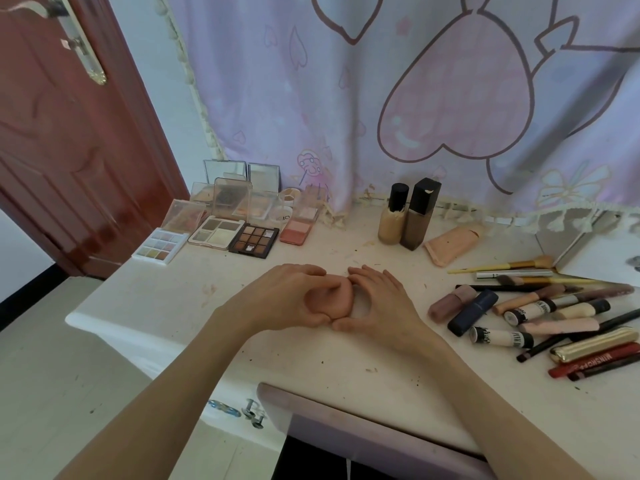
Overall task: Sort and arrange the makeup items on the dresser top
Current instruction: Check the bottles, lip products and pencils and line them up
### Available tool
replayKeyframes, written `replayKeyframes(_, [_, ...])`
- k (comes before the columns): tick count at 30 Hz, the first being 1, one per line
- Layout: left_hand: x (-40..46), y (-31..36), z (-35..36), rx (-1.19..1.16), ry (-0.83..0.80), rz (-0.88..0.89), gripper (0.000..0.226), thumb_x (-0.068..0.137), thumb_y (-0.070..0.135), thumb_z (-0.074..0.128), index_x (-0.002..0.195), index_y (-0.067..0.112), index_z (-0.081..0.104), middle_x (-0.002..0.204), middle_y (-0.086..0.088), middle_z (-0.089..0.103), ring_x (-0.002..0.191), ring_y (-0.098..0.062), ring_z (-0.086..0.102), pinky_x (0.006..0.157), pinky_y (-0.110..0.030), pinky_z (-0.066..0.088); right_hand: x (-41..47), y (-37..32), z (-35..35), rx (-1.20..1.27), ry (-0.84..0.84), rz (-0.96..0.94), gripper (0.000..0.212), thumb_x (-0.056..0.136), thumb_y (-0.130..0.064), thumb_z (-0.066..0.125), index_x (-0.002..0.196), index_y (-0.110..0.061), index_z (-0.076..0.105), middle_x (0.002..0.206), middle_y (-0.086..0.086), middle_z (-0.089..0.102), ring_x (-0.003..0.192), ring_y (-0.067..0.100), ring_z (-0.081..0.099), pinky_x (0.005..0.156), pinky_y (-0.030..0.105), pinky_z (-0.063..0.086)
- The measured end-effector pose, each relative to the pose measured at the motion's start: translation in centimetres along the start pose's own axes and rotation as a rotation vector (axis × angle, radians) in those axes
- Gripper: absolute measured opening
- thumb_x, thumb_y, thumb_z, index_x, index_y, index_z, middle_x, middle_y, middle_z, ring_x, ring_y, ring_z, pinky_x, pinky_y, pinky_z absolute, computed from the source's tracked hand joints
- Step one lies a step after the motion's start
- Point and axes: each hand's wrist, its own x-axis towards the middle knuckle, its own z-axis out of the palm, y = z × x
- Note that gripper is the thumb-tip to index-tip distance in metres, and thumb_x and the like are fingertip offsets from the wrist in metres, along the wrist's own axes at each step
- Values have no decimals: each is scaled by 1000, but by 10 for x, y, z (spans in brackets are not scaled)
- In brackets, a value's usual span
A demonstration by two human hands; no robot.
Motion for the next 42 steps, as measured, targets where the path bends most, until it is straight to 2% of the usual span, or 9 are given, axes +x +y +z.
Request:
replayKeyframes(9, [-1,-3,0,-36,-3,-11,58,79,38,65,133,39,44,137,7,48,122,-16,46,99,-28,37,-1,-3,2,-1,38,-4,109,41,-83,36,134,-27,39,149,-12,30,140,5,18,116,29,4])
replayKeyframes(12, [-2,-6,5,-69,-23,-35,59,81,38,63,135,42,40,145,8,38,130,-14,39,105,-28,32,-1,-4,2,26,39,4,105,43,-81,43,133,-26,40,148,-12,31,140,5,19,116,28,4])
replayKeyframes(16, [-4,-11,13,-332,-32,-96,56,84,25,66,134,36,43,152,11,24,136,-10,29,108,-24,26,-2,-2,2,68,43,9,90,57,-69,64,132,-25,42,148,-10,32,139,5,19,116,27,3])
replayKeyframes(19, [-4,-12,15,-383,-11,-116,53,85,19,65,132,33,46,146,5,27,132,-13,28,106,-22,23,-3,-3,1,72,65,4,76,69,-53,73,132,-22,43,145,-8,37,137,6,25,115,27,4])
replayKeyframes(22, [-4,-9,18,-472,39,-133,48,87,20,61,125,45,45,132,4,32,122,-15,32,104,-26,29,-7,-5,1,248,151,41,72,69,-44,77,129,-20,45,133,-7,48,124,7,40,114,34,20])
replayKeyframes(25, [-1,0,24,-627,188,-170,39,88,30,59,123,41,48,128,3,41,116,-14,45,93,-21,41,-10,-7,1,436,220,35,69,69,-39,79,127,-21,46,125,-10,53,116,6,48,102,32,38])
replayKeyframes(29, [7,13,28,-672,355,-306,41,81,39,64,119,29,52,117,3,55,98,-10,56,75,-14,44,-13,-10,1,513,215,4,65,71,-33,79,125,-26,42,122,-15,53,112,0,50,95,13,38])
replayKeyframes(37, [11,20,22,-703,342,-341,53,75,39,71,123,28,50,117,5,59,96,-9,58,72,-10,44,-14,-10,1,592,219,2,70,67,-24,83,119,-36,37,113,-29,48,110,-2,52,90,9,42])
replayKeyframes(42, [16,28,20,-736,313,-367,57,75,41,70,126,29,47,116,6,59,97,-9,58,65,-9,44,-13,-10,0,657,236,26,77,65,-19,85,123,-33,36,120,-18,49,108,0,52,85,6,44])
